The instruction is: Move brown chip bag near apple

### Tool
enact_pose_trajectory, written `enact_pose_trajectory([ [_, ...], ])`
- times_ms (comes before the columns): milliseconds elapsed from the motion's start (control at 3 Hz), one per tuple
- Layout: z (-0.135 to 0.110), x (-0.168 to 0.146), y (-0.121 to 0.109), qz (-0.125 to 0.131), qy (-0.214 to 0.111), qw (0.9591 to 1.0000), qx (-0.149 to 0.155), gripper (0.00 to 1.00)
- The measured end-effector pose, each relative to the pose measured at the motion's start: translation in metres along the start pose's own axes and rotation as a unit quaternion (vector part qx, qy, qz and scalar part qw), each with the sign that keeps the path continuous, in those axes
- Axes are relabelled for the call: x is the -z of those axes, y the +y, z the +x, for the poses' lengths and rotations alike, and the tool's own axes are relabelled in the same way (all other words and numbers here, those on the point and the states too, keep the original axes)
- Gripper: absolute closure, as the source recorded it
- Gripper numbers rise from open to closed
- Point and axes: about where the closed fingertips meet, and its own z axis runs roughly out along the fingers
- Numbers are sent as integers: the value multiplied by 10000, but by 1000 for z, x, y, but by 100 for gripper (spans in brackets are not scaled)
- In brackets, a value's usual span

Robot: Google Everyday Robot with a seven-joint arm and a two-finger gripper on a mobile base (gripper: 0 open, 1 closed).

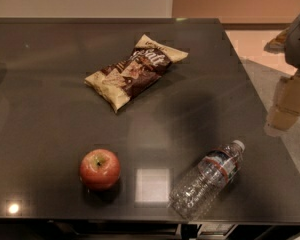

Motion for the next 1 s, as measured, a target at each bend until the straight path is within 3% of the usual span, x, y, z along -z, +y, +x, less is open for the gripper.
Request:
enact_pose_trajectory([
  [333, 0, 0, 0, 1, 0, 10000, 0, 0],
  [1000, -32, -13, -29, 16, -69, 9992, 389, 0],
])
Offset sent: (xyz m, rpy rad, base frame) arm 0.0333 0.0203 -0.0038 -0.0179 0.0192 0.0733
